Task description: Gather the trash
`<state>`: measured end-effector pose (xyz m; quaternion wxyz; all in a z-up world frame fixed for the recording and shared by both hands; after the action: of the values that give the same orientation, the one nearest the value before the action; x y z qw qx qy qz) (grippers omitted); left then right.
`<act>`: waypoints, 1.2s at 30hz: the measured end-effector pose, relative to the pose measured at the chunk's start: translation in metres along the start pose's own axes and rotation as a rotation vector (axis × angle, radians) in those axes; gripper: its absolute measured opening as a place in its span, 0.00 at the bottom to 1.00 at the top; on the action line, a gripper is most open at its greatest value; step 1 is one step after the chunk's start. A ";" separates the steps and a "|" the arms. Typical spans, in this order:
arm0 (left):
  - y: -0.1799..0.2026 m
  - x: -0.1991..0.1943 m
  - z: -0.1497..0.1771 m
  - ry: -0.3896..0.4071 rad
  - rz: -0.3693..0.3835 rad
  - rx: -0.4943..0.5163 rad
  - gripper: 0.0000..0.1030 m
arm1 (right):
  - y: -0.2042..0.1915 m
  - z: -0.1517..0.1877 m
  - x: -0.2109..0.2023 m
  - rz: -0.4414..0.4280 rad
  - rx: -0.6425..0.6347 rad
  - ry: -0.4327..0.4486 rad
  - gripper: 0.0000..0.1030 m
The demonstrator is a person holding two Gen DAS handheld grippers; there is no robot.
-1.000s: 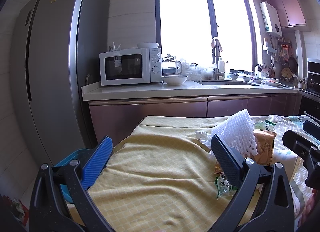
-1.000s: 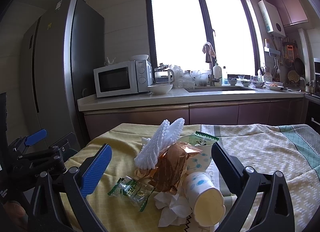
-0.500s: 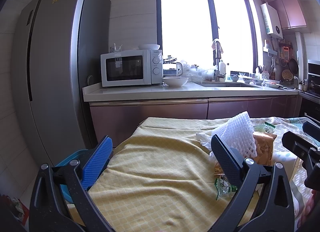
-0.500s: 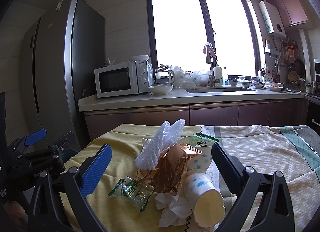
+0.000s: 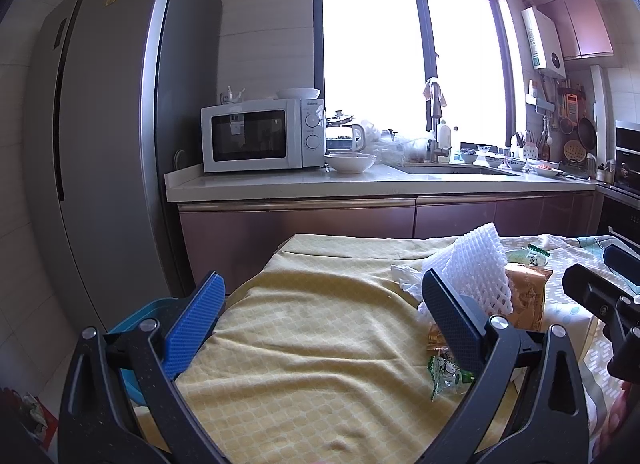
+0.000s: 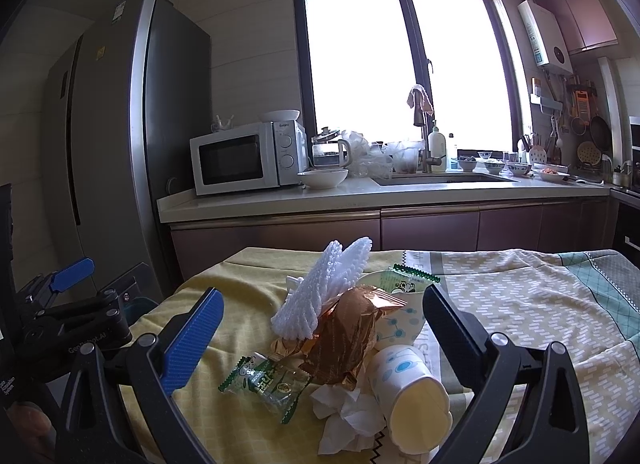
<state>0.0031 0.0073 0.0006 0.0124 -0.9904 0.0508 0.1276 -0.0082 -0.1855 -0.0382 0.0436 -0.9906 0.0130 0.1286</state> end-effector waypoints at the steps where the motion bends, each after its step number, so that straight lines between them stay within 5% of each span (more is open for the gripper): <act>1: 0.000 0.000 0.000 -0.001 0.001 0.000 0.94 | 0.000 0.000 0.000 -0.001 0.000 -0.001 0.94; 23: 0.006 0.009 0.010 -0.039 0.029 0.009 0.95 | 0.013 0.004 0.000 0.010 0.014 -0.023 0.94; 29: 0.018 0.019 0.020 -0.098 0.102 0.038 0.95 | 0.037 0.015 -0.003 0.049 0.043 -0.066 0.92; 36: 0.032 0.037 0.033 -0.183 0.208 0.056 0.95 | 0.063 0.032 -0.010 0.079 0.064 -0.117 0.79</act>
<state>0.0271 -0.0272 -0.0407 0.0313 -0.9633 0.1556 0.2165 -0.0284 -0.2452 -0.0715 0.0707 -0.9783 0.0536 0.1872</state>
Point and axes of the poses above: each gripper's, at about its wrist camera, not at the fingertips, and x roughly the way its jaws point, y to its right, z to its underside, the point moved 3 cm from there along x, roughly the way its jaws point, and after that the axes turned 5 degrees about z, right-handed, at the moved point
